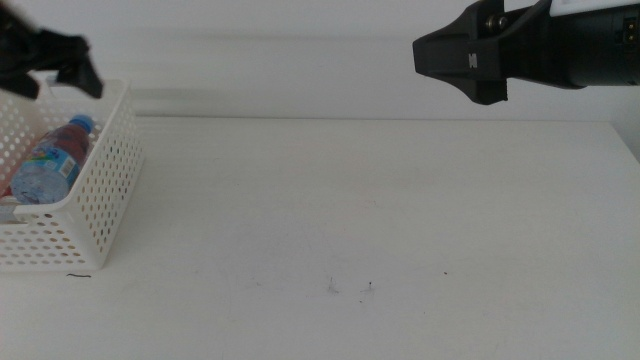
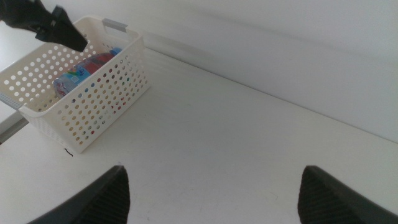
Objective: Use arms to grab the bottles and put them into the dustbin to the left of the table.
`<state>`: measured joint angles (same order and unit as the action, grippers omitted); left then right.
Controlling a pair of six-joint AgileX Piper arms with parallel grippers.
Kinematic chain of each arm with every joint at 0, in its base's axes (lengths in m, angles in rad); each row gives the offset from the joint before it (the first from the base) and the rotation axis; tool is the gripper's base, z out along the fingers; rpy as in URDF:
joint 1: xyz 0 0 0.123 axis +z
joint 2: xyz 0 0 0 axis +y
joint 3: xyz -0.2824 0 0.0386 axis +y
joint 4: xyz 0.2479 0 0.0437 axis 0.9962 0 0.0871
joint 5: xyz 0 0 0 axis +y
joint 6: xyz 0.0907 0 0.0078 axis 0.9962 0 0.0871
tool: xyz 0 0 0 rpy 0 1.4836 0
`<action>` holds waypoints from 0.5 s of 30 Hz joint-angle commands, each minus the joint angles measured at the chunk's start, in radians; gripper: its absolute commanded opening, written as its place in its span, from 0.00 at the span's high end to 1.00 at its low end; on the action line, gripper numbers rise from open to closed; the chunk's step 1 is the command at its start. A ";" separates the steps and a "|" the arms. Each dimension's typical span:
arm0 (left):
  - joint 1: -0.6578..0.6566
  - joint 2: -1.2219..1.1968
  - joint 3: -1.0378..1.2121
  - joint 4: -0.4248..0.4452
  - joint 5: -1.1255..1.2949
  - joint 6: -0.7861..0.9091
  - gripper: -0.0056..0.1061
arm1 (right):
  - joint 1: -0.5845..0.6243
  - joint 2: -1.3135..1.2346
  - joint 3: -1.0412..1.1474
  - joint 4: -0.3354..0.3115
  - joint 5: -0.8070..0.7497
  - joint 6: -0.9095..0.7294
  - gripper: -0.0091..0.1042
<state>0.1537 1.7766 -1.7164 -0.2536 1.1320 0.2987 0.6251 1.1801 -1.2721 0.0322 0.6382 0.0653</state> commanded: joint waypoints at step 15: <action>-0.404 -0.690 0.638 0.102 -0.659 -0.125 0.11 | -0.007 -0.006 -0.001 -0.002 -0.005 -0.010 0.11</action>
<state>-0.2440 1.1326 -1.1151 -0.1582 0.5307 0.1974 0.6251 1.1801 -1.2721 0.0321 0.6382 0.0653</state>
